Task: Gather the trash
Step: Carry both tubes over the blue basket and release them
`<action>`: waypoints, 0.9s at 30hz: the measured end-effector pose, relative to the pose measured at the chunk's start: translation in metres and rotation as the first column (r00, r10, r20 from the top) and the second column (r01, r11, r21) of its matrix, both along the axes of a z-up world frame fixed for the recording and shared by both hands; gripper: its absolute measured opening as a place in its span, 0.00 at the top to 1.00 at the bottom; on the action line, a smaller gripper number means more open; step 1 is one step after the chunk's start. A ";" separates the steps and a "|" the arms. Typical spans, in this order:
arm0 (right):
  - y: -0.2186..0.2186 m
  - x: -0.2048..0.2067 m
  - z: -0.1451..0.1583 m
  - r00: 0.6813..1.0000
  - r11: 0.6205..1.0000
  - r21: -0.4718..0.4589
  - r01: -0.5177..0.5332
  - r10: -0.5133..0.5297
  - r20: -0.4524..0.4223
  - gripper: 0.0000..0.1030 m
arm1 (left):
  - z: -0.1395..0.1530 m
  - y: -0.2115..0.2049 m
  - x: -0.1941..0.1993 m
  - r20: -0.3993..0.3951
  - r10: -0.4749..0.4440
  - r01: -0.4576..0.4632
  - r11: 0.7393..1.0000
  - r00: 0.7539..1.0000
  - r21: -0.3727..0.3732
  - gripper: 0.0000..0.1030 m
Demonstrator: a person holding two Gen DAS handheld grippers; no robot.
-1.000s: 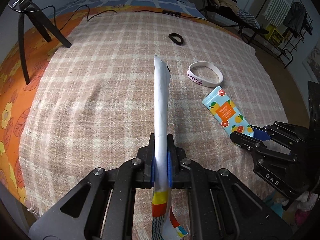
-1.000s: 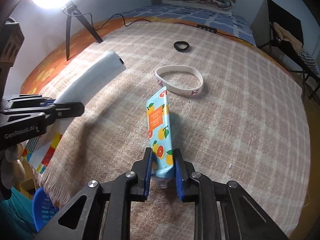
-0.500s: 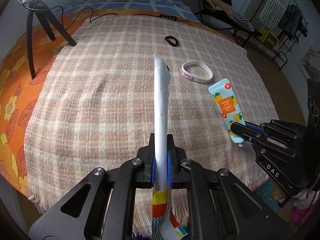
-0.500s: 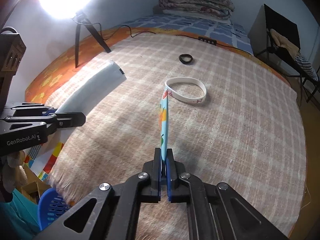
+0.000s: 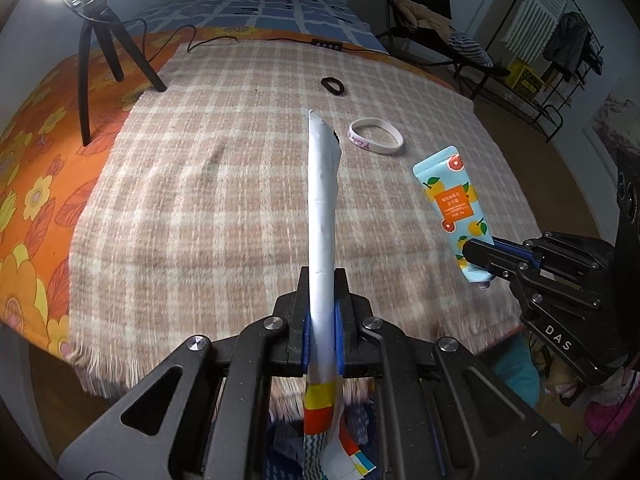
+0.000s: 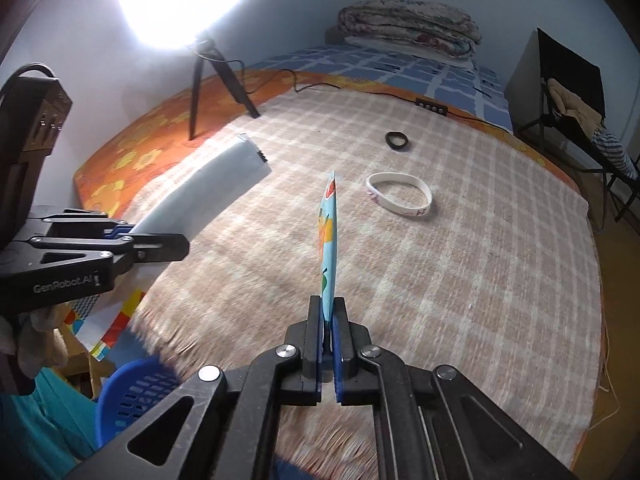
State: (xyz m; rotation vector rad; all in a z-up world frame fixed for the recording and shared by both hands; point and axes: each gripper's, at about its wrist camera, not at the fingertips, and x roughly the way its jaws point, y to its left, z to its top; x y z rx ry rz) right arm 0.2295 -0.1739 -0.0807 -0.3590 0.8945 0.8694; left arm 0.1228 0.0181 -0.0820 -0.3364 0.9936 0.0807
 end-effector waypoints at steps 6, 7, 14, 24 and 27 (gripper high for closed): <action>-0.013 -0.031 0.004 0.999 0.999 0.034 -0.022 0.023 -0.032 0.99 | -0.003 -0.008 -0.031 -0.010 -0.017 0.017 1.000 1.000 -0.014 0.94; -0.015 -0.036 0.004 0.999 0.999 0.038 -0.026 0.027 -0.037 0.99 | -0.004 -0.010 -0.037 -0.013 -0.022 0.022 1.000 1.000 -0.017 0.94; -0.030 -0.081 -0.002 0.996 0.997 0.049 -0.058 0.061 -0.072 0.99 | -0.014 -0.023 -0.077 -0.035 -0.050 0.049 0.998 0.998 -0.033 0.94; -0.046 -0.126 -0.024 0.987 0.997 0.049 -0.060 0.066 -0.143 0.99 | -0.038 -0.038 -0.123 -0.081 -0.075 0.069 0.995 0.994 -0.072 0.94; -0.046 -0.136 -0.031 0.986 0.997 0.041 -0.063 0.068 -0.151 0.99 | -0.047 -0.040 -0.130 -0.102 -0.077 0.069 0.994 0.992 -0.080 0.94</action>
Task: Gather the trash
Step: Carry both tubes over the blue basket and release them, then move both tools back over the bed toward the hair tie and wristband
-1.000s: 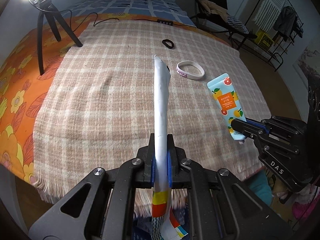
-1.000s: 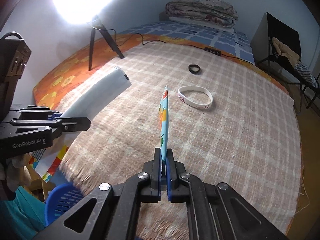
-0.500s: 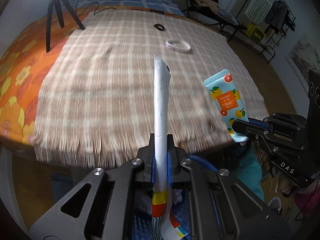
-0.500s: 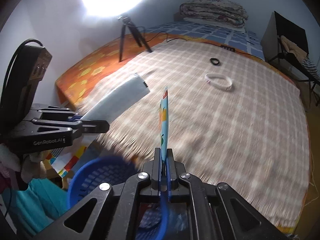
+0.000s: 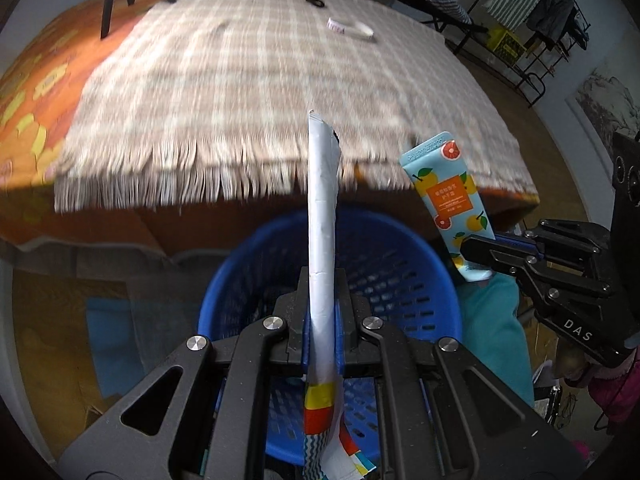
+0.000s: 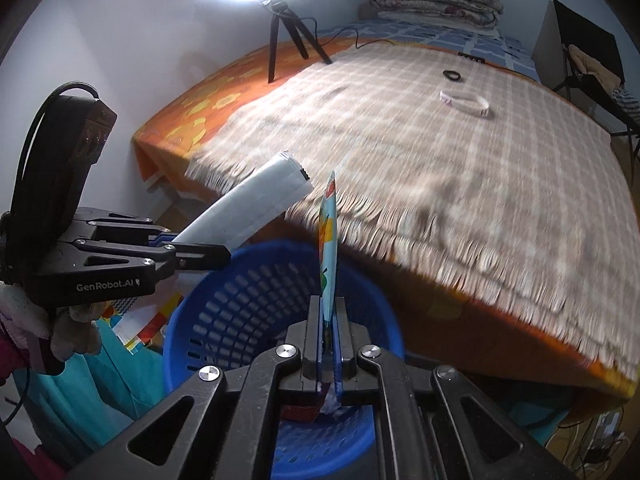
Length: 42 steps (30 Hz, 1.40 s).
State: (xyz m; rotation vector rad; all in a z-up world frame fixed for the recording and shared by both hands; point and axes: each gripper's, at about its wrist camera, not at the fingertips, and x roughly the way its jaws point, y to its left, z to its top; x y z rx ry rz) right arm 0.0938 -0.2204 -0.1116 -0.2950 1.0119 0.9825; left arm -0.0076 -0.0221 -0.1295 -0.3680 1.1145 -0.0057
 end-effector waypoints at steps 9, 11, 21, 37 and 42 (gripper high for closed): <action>-0.001 -0.017 -0.018 0.999 1.000 -0.020 0.006 -0.007 -0.039 0.99 | -0.020 -0.003 -0.016 -0.039 0.000 0.000 1.000 0.999 -0.001 0.94; -0.001 -0.019 -0.022 0.999 1.000 -0.026 0.006 -0.007 -0.046 0.99 | -0.023 -0.003 -0.015 -0.046 -0.006 0.006 1.000 0.999 -0.003 0.94; 0.002 -0.025 -0.035 0.997 0.999 -0.042 0.010 -0.013 -0.072 0.98 | -0.031 -0.010 -0.012 -0.062 -0.024 0.024 1.000 0.998 0.004 0.94; 0.000 -0.023 -0.042 0.995 0.998 -0.058 0.040 -0.045 -0.091 0.53 | -0.031 -0.007 -0.009 -0.065 0.002 0.002 0.999 0.998 0.053 0.59; 0.000 -0.023 -0.042 0.996 0.996 -0.073 0.051 -0.056 -0.076 0.35 | -0.031 -0.004 -0.010 -0.067 0.014 -0.010 0.998 0.998 0.056 0.59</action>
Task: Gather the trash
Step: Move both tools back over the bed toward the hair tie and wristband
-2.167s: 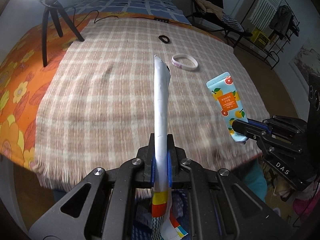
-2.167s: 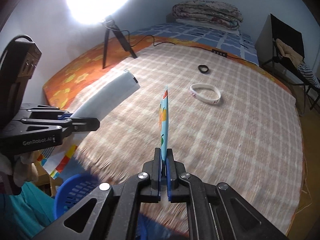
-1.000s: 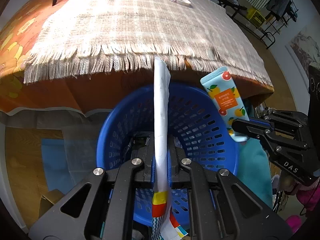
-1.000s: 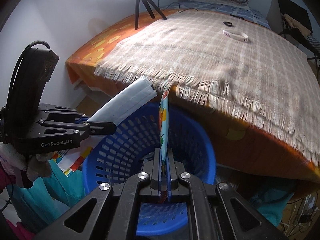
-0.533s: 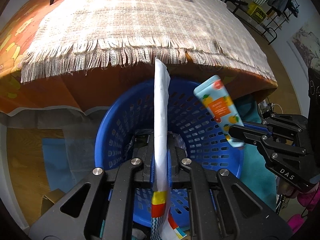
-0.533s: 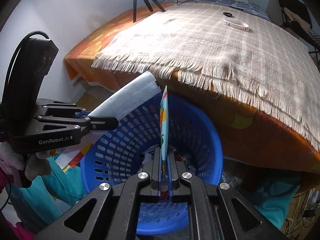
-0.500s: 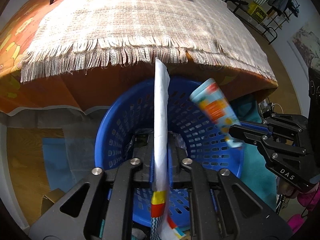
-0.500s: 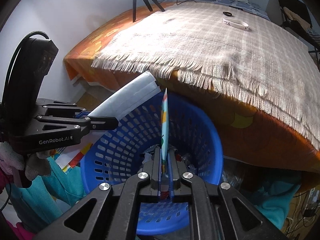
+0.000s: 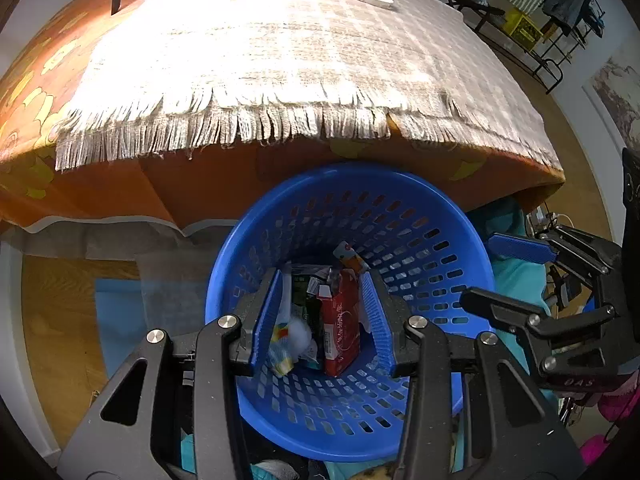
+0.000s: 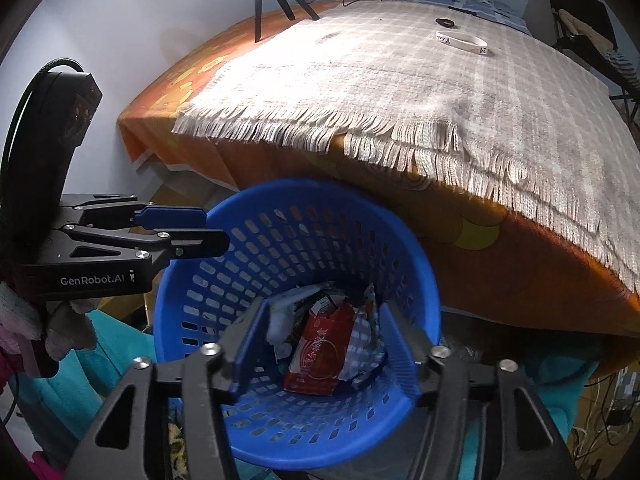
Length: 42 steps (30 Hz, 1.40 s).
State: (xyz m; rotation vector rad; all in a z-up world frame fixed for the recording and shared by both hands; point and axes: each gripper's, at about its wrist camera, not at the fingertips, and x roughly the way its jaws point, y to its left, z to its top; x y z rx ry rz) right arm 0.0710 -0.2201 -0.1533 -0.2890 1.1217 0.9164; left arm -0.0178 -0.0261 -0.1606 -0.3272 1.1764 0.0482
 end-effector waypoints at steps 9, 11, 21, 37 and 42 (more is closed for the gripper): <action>0.001 0.002 0.005 0.999 0.999 -0.027 0.020 -0.019 0.050 0.17 | 0.007 0.011 0.000 0.017 0.024 -0.024 1.000 1.000 0.012 0.46; 0.001 0.004 0.006 0.998 0.999 -0.038 0.031 -0.028 0.058 0.16 | 0.007 0.014 0.001 0.016 0.029 -0.030 1.000 0.999 0.011 0.46; -0.002 0.013 0.014 0.990 0.995 -0.064 0.073 -0.065 0.128 0.07 | 0.011 0.015 0.007 0.019 0.034 -0.034 0.999 0.999 0.011 0.39; -0.009 0.055 0.042 0.969 0.992 -0.032 0.119 -0.109 0.222 0.05 | 0.040 0.019 0.046 0.073 0.037 -0.036 0.999 0.997 -0.008 0.39; -0.011 0.077 0.053 0.958 0.992 -0.004 0.128 -0.122 0.261 0.05 | 0.055 0.028 0.070 0.101 0.044 -0.043 0.999 0.994 -0.012 0.39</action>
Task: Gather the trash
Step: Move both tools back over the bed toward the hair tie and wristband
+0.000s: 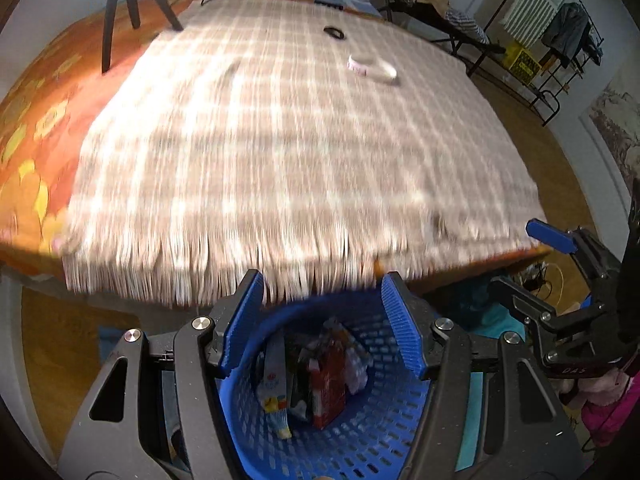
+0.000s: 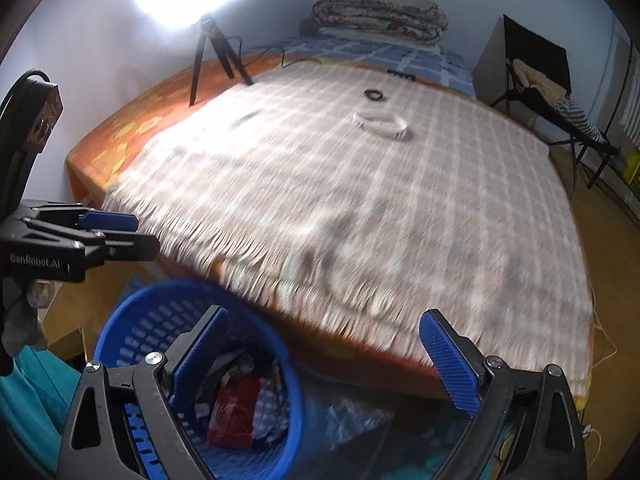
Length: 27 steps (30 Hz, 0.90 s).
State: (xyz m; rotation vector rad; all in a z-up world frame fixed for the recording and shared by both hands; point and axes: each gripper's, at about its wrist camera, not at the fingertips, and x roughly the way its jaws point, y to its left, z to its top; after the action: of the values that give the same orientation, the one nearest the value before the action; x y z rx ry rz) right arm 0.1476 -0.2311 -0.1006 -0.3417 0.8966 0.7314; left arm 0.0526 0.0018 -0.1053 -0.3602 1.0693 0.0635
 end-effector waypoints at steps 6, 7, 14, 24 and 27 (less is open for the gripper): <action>0.004 0.032 0.014 0.999 1.000 0.017 0.009 -0.010 0.038 0.05 | 0.018 0.013 0.043 0.036 -0.006 0.006 1.000 0.999 0.022 0.39; 0.006 0.040 0.016 0.999 1.000 0.021 0.010 -0.011 0.039 0.05 | 0.020 0.016 0.054 0.039 -0.009 0.008 1.000 0.999 0.020 0.39; 0.016 0.092 0.024 1.000 0.997 0.076 0.023 -0.021 -0.022 0.12 | 0.027 0.032 0.119 0.052 -0.038 0.038 0.999 0.998 0.006 0.39; 0.041 0.164 0.010 0.996 0.988 0.148 0.044 -0.032 -0.084 0.11 | 0.029 0.047 0.224 0.104 -0.057 0.053 0.998 0.993 0.042 0.39; 0.052 0.183 0.001 0.995 0.986 0.163 0.048 -0.033 -0.099 0.02 | 0.024 0.054 0.255 0.119 -0.063 0.058 0.997 0.991 0.046 0.44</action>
State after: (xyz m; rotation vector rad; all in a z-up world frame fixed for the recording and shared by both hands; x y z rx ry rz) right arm 0.3302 -0.1788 -0.0997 -0.1421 0.9241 0.7839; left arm 0.3081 0.0555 -0.0814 -0.2892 0.9575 0.0107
